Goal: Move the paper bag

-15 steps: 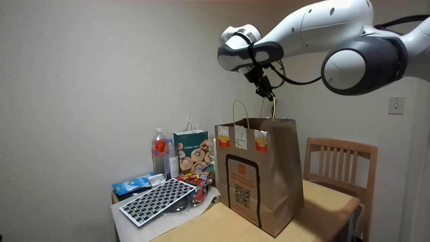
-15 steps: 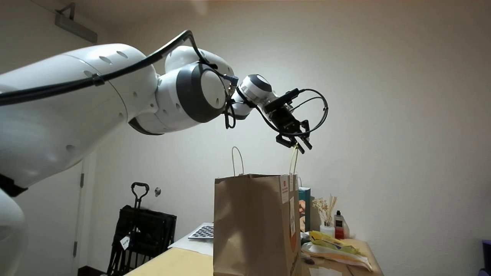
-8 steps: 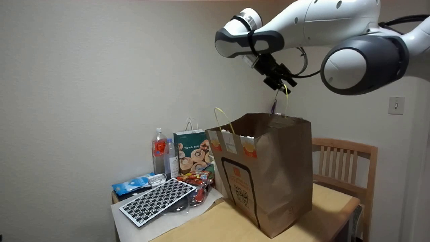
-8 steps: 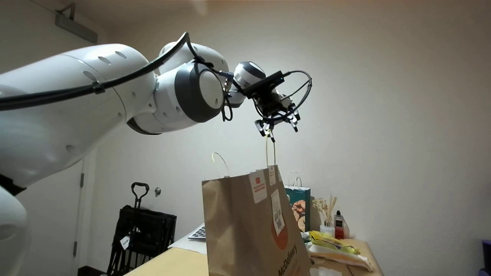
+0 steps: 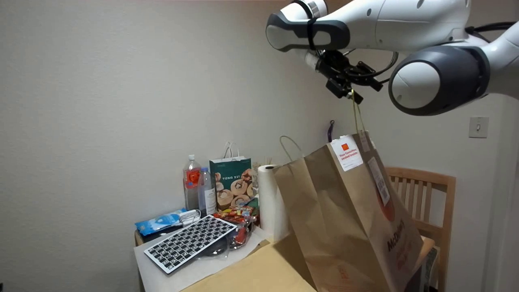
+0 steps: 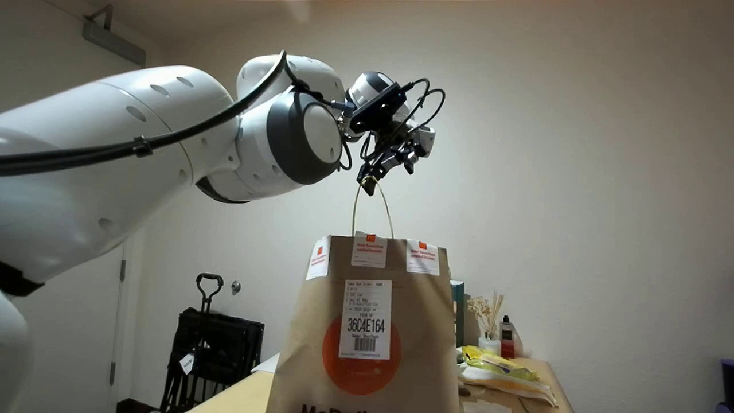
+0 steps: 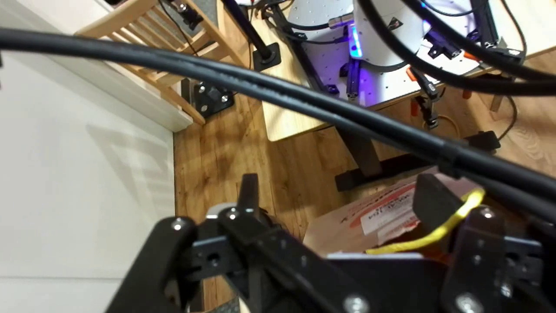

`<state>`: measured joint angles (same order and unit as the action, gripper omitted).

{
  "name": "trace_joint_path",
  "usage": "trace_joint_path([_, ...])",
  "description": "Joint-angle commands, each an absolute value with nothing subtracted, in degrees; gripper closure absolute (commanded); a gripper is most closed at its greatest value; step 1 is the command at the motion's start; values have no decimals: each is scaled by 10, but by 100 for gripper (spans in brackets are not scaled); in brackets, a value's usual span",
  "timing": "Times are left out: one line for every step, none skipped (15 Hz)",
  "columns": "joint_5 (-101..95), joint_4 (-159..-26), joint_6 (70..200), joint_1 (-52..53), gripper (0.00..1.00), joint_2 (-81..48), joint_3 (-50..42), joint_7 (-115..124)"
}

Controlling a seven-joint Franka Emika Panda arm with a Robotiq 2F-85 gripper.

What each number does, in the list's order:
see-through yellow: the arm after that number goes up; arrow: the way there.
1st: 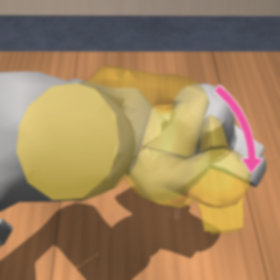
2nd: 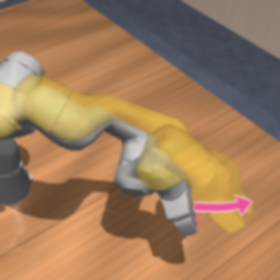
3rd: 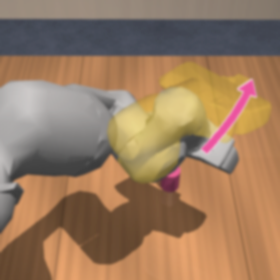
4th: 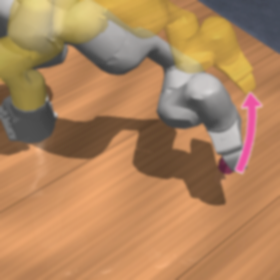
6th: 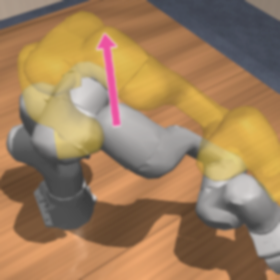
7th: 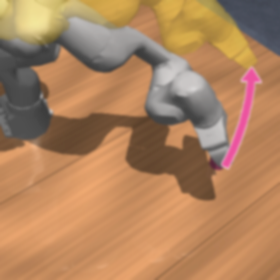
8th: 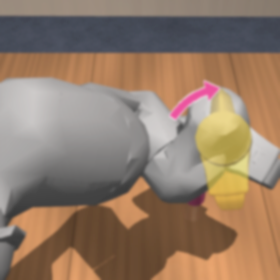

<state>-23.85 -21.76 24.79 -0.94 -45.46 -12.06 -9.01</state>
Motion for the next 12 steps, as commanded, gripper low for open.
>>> trace_joint_path([-173, -200, 215, -62, 40, -495, -108, -1])
trace_joint_path([-157, -198, 211, -73, 47, -505, -106, 17])
trace_joint_path([-125, -230, 225, -79, 54, -492, -110, 54])
trace_joint_path([-106, -230, 229, -87, 60, -498, -109, 76])
trace_joint_path([-86, -231, 233, -93, 67, -501, -109, 101])
trace_joint_path([-68, -232, 237, -99, 73, -504, -110, 127])
trace_joint_path([-54, -235, 237, -102, 81, -504, -111, 147])
trace_joint_path([-44, -236, 239, -105, 86, -504, -112, 163])
trace_joint_path([-36, -237, 241, -107, 92, -502, -113, 177])
trace_joint_path([-31, -240, 242, -108, 95, -500, -114, 185])
trace_joint_path([-29, -242, 243, -108, 96, -499, -114, 191])
trace_joint_path([-34, -241, 250, -104, 98, -498, -117, 196])
